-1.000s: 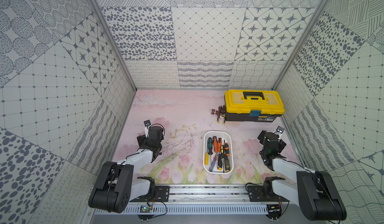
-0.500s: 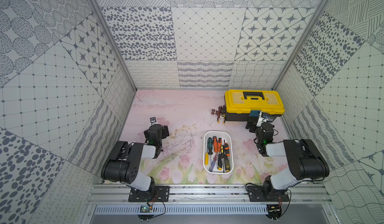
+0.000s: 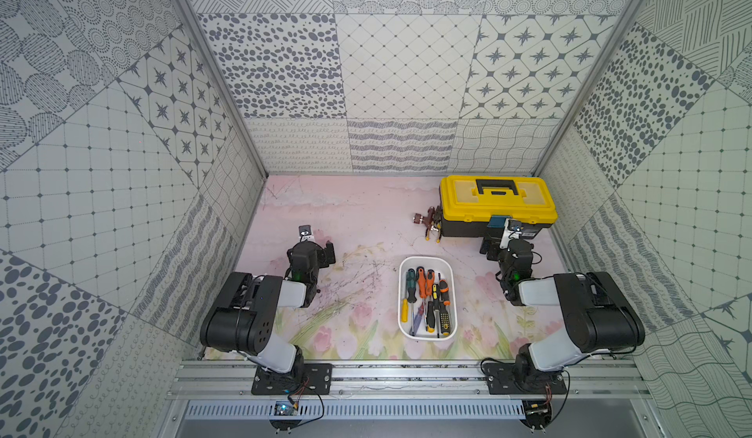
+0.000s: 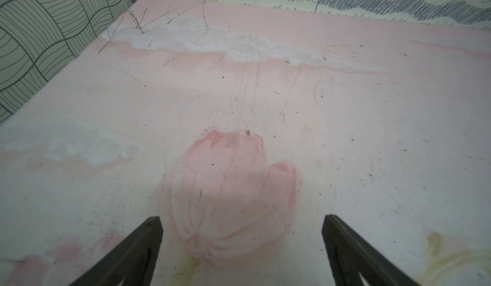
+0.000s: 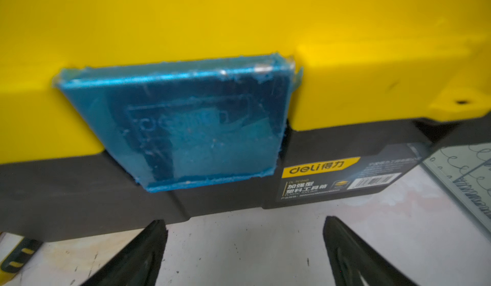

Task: Put the screwdriver on the desktop into the storage box
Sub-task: Reset both arms

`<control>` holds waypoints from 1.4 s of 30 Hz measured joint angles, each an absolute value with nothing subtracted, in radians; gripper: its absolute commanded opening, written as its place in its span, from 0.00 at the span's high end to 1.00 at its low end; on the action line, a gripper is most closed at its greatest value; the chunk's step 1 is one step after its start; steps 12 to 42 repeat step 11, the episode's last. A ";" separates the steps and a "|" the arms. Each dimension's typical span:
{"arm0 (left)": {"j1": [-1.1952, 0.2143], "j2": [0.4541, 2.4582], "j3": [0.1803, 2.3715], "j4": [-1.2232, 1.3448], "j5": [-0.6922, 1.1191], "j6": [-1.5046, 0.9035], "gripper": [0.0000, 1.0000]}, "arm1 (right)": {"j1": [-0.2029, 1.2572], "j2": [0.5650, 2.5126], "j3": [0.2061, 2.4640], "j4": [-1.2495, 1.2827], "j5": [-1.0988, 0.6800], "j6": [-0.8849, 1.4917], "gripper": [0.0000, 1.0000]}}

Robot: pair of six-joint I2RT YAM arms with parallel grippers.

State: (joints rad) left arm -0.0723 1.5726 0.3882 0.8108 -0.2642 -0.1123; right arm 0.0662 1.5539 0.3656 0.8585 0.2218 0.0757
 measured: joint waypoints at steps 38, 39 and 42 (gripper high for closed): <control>-0.072 1.573 0.388 0.811 -0.242 -0.108 0.01 | 0.069 1.554 0.367 0.857 0.229 0.070 0.03; -0.072 1.573 0.388 0.811 -0.242 -0.108 0.01 | 0.069 1.554 0.367 0.857 0.229 0.070 0.03; -0.072 1.573 0.388 0.811 -0.242 -0.108 0.01 | 0.069 1.554 0.367 0.857 0.229 0.070 0.03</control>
